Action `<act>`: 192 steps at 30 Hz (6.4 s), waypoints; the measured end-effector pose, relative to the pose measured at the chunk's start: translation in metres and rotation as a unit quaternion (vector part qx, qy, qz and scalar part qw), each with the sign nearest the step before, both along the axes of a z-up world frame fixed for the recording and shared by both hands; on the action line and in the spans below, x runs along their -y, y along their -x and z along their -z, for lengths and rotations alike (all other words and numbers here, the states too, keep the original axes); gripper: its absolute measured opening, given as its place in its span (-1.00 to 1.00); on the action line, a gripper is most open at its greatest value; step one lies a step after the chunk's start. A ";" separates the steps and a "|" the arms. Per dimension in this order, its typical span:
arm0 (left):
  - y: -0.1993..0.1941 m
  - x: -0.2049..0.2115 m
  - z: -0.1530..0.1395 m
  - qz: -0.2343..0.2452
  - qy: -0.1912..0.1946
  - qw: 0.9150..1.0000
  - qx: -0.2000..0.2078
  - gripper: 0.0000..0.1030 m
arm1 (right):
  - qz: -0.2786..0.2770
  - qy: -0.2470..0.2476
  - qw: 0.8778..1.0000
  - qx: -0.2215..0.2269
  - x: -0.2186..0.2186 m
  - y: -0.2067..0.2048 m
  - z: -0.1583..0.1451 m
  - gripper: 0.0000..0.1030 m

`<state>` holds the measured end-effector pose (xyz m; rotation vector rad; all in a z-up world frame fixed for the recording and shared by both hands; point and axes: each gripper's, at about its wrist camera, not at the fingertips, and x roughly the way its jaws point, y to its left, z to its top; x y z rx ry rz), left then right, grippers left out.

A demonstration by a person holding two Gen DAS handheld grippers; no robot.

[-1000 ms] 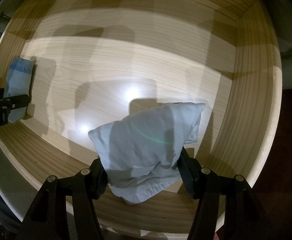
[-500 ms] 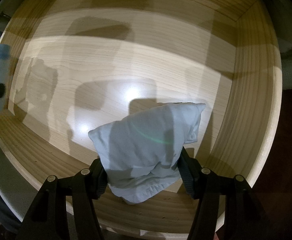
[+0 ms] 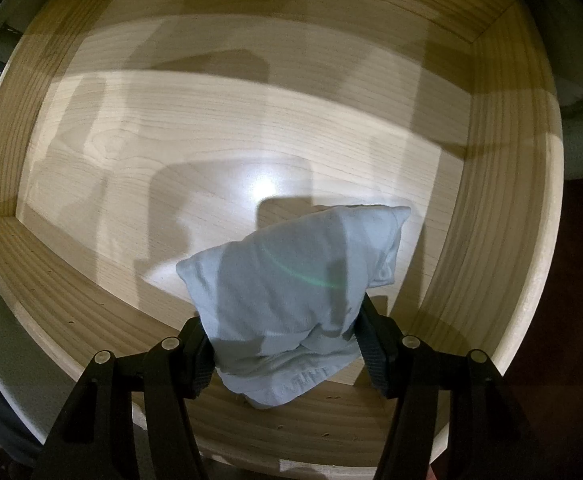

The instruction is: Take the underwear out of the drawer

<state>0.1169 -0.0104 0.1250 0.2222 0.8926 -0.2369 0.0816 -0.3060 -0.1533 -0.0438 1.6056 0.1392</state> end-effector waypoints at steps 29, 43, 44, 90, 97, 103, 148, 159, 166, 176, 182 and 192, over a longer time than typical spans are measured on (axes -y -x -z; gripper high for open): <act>-0.170 0.090 0.012 0.012 -0.016 0.999 -0.042 -0.21 | 0.002 0.000 1.000 0.000 -0.001 -0.001 -0.002 0.11; -0.152 0.073 0.003 0.037 0.030 0.995 -0.085 0.07 | 0.001 0.002 1.000 -0.001 -0.001 0.000 -0.003 0.11; -0.147 0.071 -0.002 0.039 0.034 0.995 -0.082 0.07 | 0.001 0.002 1.000 -0.002 -0.001 0.000 -0.003 0.11; 0.044 -0.018 0.142 -0.087 -0.046 0.994 -0.045 0.07 | -0.004 0.051 0.993 0.108 -0.029 0.001 -0.032 -0.03; 0.048 -0.022 0.138 -0.098 -0.035 0.994 -0.027 0.07 | 0.035 0.032 0.978 0.204 -0.018 0.008 -0.080 -0.03; 0.050 -0.023 0.135 -0.098 -0.032 0.994 -0.019 0.07 | 0.044 0.012 0.962 0.270 -0.018 0.001 -0.143 -0.03; 0.046 -0.041 0.132 -0.121 0.003 0.992 -0.025 0.07 | 0.073 0.023 0.937 0.341 -0.028 -0.187 -0.246 -0.01; 0.046 -0.042 0.133 -0.122 0.004 0.992 -0.026 0.07 | 0.084 0.010 0.941 0.327 -0.017 -0.190 -0.238 0.12; 0.047 -0.045 0.131 -0.128 0.008 0.991 -0.025 0.07 | 0.078 0.006 0.939 0.335 -0.017 -0.185 -0.246 0.53; 0.047 -0.046 0.132 -0.131 0.010 0.991 -0.026 0.07 | 0.049 0.002 0.933 0.355 -0.032 -0.171 -0.270 0.70; 0.048 -0.045 0.130 -0.128 0.007 0.992 -0.023 0.07 | 0.043 -0.021 0.925 0.377 -0.033 -0.130 -0.303 0.77; 0.051 -0.040 0.129 -0.123 0.002 0.992 -0.019 0.07 | 0.046 -0.033 0.920 0.388 -0.030 -0.026 -0.307 0.95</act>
